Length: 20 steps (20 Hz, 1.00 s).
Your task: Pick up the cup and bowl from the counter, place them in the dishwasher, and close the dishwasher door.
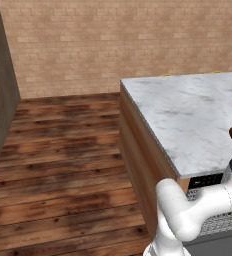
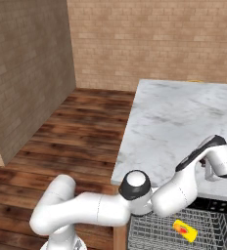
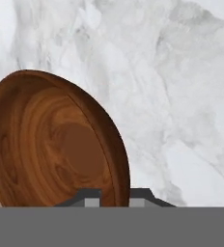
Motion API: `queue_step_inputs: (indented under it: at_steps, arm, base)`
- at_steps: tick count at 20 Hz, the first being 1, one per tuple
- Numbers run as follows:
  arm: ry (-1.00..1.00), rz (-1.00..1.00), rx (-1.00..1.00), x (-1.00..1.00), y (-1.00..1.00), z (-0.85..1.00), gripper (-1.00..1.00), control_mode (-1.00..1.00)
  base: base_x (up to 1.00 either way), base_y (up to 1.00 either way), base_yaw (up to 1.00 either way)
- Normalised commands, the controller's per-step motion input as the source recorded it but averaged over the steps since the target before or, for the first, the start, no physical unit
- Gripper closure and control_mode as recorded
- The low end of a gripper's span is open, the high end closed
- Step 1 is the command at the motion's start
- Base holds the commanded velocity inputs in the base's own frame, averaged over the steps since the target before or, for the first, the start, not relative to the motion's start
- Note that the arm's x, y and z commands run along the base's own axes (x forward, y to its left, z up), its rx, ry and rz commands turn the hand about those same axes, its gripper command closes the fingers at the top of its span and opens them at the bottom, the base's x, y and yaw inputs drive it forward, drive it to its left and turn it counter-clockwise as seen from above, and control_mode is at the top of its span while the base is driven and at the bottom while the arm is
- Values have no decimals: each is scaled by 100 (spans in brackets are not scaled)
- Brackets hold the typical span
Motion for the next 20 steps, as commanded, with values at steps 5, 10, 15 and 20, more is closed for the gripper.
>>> queue_step_inputs:
  at_steps: [5,10,15,20]
  arm:
    - [-3,13,-9,-55,100,-4,100,-100]
    - [-9,6,-5,-68,98,-8,100,-100]
    - [-17,-2,0,-96,58,-1,100,-100]
    - [-24,-21,-5,-97,18,0,100,-100]
  base:
    - [0,0,0]
    - [0,0,0]
    - [0,0,0]
    - [0,0,0]
